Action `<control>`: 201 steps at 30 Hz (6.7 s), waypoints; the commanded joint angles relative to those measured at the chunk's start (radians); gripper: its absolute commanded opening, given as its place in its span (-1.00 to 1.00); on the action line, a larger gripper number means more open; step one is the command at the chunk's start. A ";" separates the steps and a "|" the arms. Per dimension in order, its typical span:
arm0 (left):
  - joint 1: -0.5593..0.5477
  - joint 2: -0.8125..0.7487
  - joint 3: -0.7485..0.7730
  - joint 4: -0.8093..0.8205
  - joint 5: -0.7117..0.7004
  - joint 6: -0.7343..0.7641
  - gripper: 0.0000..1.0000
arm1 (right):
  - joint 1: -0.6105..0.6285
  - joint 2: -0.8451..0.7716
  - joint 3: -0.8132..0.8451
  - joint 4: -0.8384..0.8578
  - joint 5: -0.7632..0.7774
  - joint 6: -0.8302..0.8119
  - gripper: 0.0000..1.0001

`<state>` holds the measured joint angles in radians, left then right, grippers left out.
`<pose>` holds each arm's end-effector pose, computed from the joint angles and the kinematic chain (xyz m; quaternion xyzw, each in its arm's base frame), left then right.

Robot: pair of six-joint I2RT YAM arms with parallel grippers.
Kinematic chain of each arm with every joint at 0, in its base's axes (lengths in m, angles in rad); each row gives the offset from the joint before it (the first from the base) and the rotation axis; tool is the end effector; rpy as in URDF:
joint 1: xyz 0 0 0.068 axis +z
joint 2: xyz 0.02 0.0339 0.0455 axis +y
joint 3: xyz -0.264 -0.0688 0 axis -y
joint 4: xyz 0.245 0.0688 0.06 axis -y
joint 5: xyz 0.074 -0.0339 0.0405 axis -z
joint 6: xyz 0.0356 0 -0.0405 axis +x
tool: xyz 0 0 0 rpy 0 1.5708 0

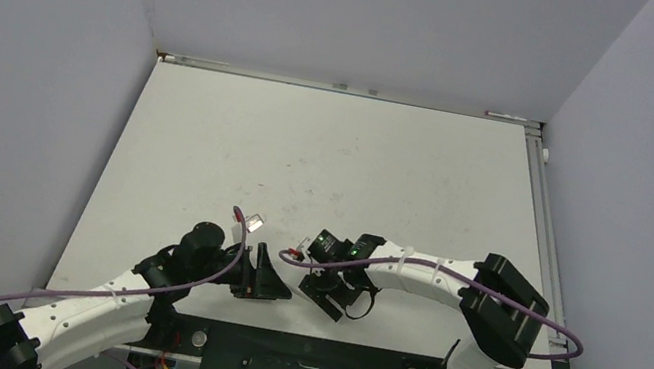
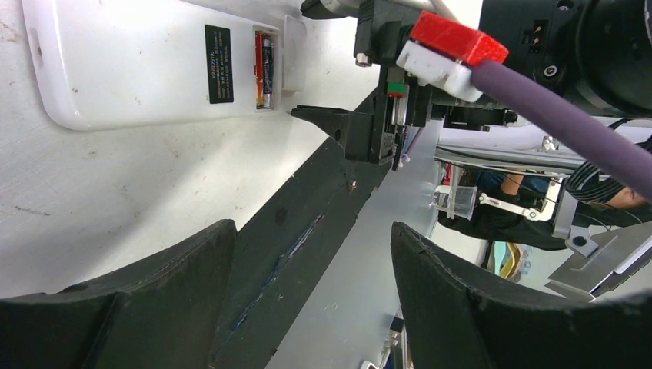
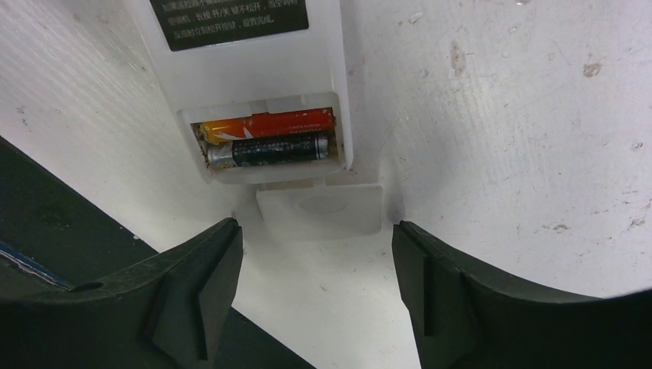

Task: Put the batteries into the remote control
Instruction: Pick up the battery cover at the center of the board, then load the battery cover into the remote control.

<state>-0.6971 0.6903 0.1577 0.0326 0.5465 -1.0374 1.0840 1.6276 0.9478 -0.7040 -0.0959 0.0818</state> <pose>0.1028 -0.1102 0.1588 -0.0045 0.8395 -0.5248 0.1408 0.1296 0.2522 0.1622 -0.4817 0.8701 0.0912 0.0516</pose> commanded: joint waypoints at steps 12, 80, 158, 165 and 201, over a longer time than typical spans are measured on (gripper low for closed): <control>0.007 -0.025 0.000 0.023 -0.013 -0.007 0.41 | -0.028 0.035 0.012 0.021 -0.044 -0.019 0.03; -0.044 0.115 -0.023 0.441 0.140 -0.274 -1.00 | 0.254 -0.168 0.262 -0.039 0.092 0.030 -0.42; -0.038 0.005 -0.131 0.666 0.085 -0.501 -0.60 | 0.375 -0.692 -0.304 0.652 0.279 -0.134 -0.83; 0.013 -0.051 -0.107 0.534 0.070 -0.405 0.27 | 0.376 -0.639 -0.223 0.454 0.334 -0.044 -0.83; 0.102 -0.172 0.129 -0.333 -0.265 0.100 0.71 | 0.099 -0.166 0.007 0.126 0.060 -0.133 -0.83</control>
<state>-0.6003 0.5159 0.2401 -0.2943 0.3115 -0.9573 1.1942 1.4479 0.9096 -0.5945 -0.0265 -0.0372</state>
